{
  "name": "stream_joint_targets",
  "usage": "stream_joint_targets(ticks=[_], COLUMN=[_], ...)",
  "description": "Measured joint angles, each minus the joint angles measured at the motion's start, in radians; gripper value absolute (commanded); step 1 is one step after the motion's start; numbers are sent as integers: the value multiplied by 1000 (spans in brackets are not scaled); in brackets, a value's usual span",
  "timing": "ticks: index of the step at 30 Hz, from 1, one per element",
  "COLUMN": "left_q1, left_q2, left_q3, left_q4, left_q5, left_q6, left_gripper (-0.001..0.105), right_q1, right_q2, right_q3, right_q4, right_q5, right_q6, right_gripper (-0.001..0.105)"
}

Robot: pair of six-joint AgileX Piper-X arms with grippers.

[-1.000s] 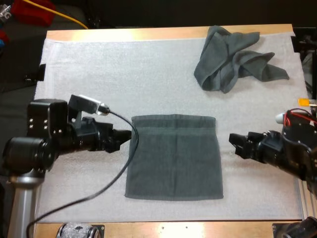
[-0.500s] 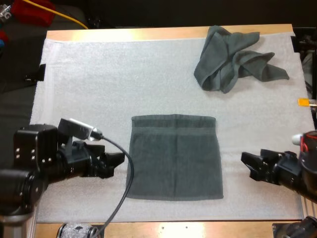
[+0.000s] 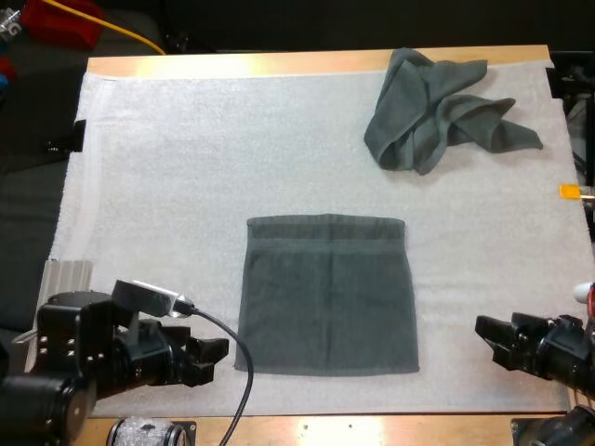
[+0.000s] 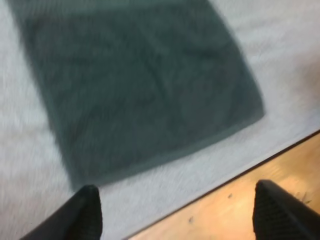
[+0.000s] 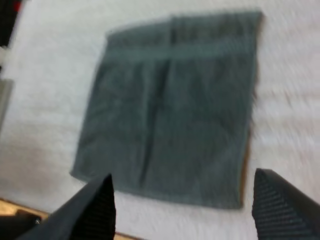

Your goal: Pick towel from pile, fold and stack

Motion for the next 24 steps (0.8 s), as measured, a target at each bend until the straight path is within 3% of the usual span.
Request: stream_joint_targets(ticks=[5,12,24], left_q1=[0,0,0], left_q2=[0,2,2], left_q3=[92,145,145], left_q4=[-17,-72,-85], left_q5=[-23,-23,-23], left_q6=[-4,-5,-5], left_gripper=[61,61,61], right_q1=[0,0,0], right_q2=[0,73,303], right_q3=[4,103,346], right_q4=[28,16,-310], right_q5=[0,-5,-214], right_q6=[2,32,39], right_gripper=[58,58,58])
